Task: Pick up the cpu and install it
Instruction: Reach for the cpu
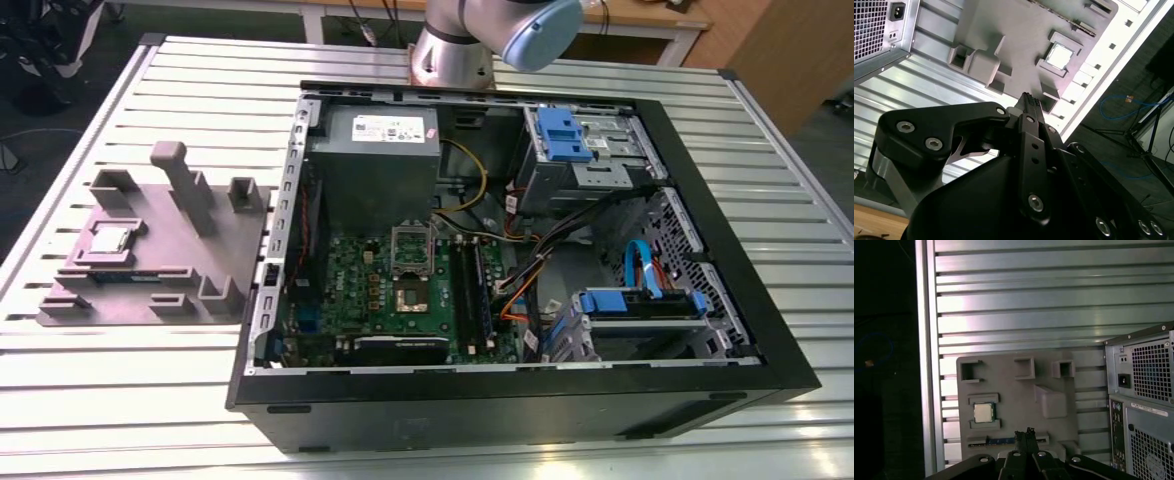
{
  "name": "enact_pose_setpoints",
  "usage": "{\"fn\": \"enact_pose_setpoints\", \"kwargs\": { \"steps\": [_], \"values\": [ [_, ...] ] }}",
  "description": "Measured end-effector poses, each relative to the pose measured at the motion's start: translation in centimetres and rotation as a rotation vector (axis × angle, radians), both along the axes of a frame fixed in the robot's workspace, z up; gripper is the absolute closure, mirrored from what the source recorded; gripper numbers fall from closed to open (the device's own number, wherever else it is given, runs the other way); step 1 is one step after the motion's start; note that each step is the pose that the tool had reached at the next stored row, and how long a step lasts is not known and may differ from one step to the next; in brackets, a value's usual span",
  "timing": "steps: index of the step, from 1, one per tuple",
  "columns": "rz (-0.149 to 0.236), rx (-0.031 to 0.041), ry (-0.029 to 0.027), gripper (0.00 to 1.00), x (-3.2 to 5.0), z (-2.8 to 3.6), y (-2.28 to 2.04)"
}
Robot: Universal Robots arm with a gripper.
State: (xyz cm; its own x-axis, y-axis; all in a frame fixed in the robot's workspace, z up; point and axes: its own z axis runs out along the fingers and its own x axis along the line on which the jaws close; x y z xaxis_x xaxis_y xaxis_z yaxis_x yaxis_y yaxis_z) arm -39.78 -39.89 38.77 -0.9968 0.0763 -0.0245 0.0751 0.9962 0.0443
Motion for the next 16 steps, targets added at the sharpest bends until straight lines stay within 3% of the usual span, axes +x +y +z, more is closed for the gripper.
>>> {"fn": "enact_pose_setpoints", "kwargs": {
  "steps": [16],
  "values": [
    [0.000,0.0000,0.0000,0.90,-0.96,-0.01,0.00]
  ]
}}
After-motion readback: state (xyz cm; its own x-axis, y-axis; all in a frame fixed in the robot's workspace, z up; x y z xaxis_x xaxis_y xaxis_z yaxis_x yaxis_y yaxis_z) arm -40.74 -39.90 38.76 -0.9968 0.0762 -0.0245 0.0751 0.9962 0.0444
